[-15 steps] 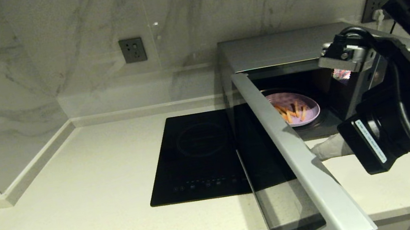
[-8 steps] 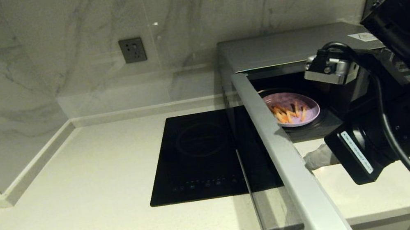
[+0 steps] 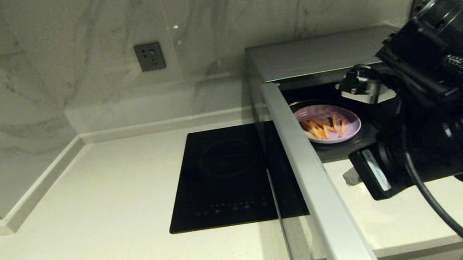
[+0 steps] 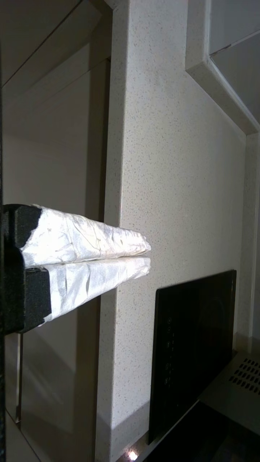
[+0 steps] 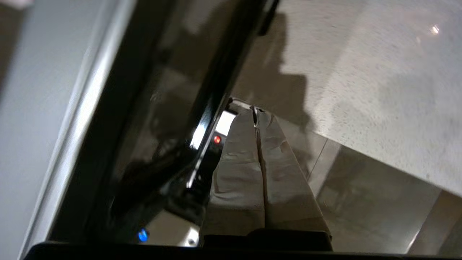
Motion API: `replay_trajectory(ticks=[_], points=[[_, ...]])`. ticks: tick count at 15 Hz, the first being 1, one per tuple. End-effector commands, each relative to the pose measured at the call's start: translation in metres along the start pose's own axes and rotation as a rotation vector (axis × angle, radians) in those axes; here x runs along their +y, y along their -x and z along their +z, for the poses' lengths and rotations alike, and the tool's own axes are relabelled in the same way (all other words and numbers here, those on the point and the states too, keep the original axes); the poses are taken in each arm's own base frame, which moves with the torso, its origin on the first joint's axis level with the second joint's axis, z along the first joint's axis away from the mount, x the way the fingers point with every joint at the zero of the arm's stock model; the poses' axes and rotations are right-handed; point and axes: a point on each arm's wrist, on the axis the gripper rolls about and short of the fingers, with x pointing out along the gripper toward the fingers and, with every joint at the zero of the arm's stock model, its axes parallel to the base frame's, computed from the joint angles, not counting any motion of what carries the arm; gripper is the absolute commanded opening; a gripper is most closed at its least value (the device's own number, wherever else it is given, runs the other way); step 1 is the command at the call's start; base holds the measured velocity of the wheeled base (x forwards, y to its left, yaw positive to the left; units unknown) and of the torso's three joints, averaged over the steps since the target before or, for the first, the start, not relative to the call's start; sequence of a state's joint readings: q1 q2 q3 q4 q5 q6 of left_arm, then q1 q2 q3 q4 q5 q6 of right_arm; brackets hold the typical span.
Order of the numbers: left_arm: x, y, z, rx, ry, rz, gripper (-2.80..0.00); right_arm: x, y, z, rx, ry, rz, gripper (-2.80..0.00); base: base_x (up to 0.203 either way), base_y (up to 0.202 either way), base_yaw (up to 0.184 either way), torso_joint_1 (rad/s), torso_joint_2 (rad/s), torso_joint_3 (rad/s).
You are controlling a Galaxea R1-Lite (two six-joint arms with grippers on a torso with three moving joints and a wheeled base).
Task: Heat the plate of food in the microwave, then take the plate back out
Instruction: Open the microwave oven, then take the plate out of the microwave
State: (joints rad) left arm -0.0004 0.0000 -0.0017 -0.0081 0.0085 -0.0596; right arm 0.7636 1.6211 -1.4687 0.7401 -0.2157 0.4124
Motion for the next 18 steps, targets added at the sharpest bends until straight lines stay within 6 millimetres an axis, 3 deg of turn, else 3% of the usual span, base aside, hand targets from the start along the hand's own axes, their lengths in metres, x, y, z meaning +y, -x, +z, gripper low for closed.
replay_trajectory(ticks=[1,3,6,9,13,14,18], points=[[0.000,0.000,0.000,-0.001,0.000,0.001,-2.80,-0.008,-0.036,0.013,-0.009,-0.265,-0.173,-2.80,0.000,0.000,0.000,0.000,0.00,0.000],[0.000,0.000,0.000,0.000,0.000,0.001,-2.80,-0.036,-0.058,0.034,-0.061,-0.515,-0.286,-2.80,0.000,0.000,0.000,0.000,0.00,0.000],[0.000,0.000,0.000,-0.001,0.002,0.001,-2.80,-0.075,-0.089,0.055,-0.089,-0.725,-0.388,-2.80,0.000,0.000,0.000,0.000,0.00,0.000],[0.000,0.000,0.000,-0.001,0.002,0.001,-2.80,-0.105,-0.099,0.074,-0.131,-0.886,-0.397,-2.80,0.000,0.000,0.000,0.000,0.00,0.000],[0.000,0.000,0.000,-0.001,0.001,0.001,-2.80,-0.140,-0.120,0.082,-0.125,-1.035,-0.408,-2.80,0.000,0.000,0.000,0.000,0.00,0.000],[0.000,0.000,0.000,-0.001,0.002,0.001,-2.80,-0.142,-0.124,0.082,-0.113,-1.048,-0.402,0.00,0.000,0.000,0.000,0.000,0.00,0.000],[0.000,0.000,0.000,-0.001,0.000,0.001,-2.80,-0.142,-0.124,0.087,-0.073,-1.069,-0.294,0.00,0.000,0.000,0.000,0.000,0.00,0.000]])
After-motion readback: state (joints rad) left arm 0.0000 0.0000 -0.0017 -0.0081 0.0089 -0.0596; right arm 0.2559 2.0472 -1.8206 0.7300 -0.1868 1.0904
